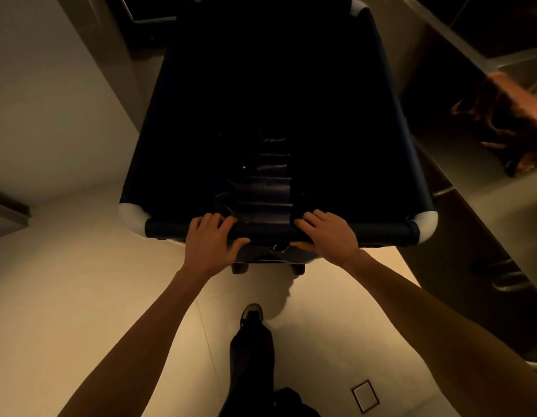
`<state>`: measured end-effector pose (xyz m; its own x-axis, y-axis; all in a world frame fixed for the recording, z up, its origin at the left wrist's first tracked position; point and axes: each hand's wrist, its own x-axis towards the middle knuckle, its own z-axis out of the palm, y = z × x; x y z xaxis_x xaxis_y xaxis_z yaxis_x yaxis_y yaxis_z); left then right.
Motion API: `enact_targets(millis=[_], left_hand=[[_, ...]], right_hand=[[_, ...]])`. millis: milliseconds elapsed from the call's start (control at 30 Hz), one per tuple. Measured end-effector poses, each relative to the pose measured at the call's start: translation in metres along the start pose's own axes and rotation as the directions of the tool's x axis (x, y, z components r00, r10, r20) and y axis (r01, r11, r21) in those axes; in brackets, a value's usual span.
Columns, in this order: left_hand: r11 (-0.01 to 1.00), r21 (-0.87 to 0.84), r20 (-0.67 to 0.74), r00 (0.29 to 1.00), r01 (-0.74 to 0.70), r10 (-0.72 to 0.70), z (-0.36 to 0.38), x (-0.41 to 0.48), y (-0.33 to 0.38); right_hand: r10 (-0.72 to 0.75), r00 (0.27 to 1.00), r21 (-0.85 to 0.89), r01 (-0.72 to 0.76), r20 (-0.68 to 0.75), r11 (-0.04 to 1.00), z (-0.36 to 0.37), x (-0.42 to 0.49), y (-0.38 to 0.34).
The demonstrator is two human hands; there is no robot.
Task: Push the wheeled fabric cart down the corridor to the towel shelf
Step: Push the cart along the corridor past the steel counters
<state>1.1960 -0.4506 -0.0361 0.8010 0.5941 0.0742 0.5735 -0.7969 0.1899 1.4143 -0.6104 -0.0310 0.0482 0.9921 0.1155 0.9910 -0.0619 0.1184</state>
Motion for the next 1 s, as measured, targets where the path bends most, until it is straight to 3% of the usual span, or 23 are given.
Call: enact_targets(millis=[267,533,1000], left_hand=[[0.998,0.036,0.011,0.999,-0.046,0.046,-0.005,0.097,-0.051],[0.991,0.063,0.015,0.993,-0.117,0.116,-0.012,0.141,-0.111],[0.991,0.055,0.064,0.991,-0.122,0.119,-0.030,0.057,-0.124]], right_hand=[[0.018,0.997,-0.033,-0.021,-0.078,0.999,0.019,0.092,0.034],[0.107,0.989,0.016,-0.106,-0.104,0.994,0.030,0.154,0.022],[0.139,0.976,0.081,-0.127,-0.170,0.989,0.013,0.110,-0.059]])
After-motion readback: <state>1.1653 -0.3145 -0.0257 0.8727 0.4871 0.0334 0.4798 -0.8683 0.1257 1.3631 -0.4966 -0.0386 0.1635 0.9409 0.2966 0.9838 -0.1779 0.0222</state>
